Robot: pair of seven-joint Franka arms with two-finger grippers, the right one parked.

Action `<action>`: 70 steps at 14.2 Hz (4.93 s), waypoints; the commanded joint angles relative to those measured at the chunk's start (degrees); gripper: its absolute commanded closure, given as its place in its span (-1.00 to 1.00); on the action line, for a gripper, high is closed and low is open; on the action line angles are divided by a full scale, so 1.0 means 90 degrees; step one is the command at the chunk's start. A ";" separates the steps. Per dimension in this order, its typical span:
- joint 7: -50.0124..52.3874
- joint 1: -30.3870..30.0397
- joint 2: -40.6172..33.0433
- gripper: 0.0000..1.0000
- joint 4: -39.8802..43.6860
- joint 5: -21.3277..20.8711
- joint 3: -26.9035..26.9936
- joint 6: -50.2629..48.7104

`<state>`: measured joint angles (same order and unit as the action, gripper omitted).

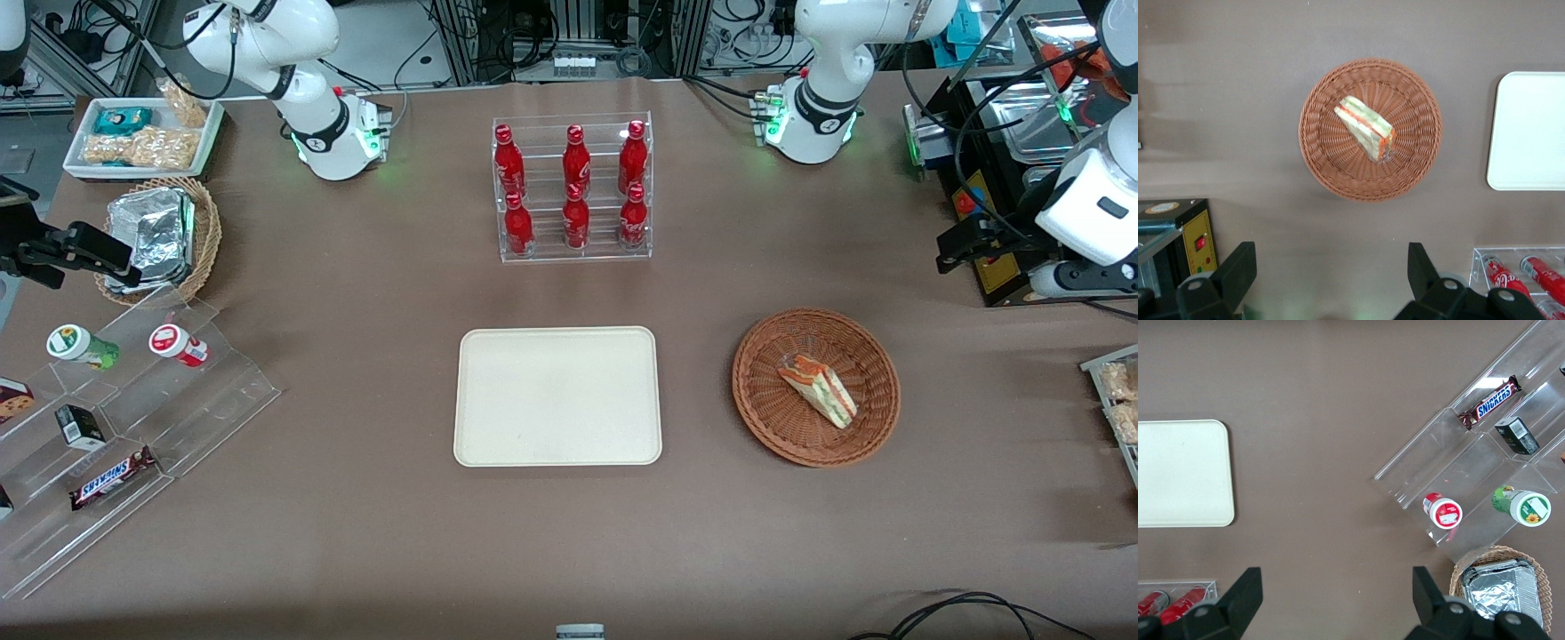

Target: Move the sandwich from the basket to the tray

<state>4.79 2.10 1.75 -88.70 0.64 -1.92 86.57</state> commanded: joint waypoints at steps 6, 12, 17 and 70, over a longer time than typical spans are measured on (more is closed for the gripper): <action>0.0170 0.0040 0.0848 -1.00 -0.0388 -0.0188 -0.0070 0.0359; 0.1496 0.0440 0.1093 -1.00 -0.2038 -0.0745 -0.0089 0.2673; 0.5045 0.0713 0.1504 -1.00 -0.2331 -0.0755 -0.0099 0.3749; 0.5824 0.4171 0.6007 0.43 0.3176 -0.1165 -0.0851 0.3594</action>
<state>55.29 38.69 55.00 -62.32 -8.08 -10.14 119.21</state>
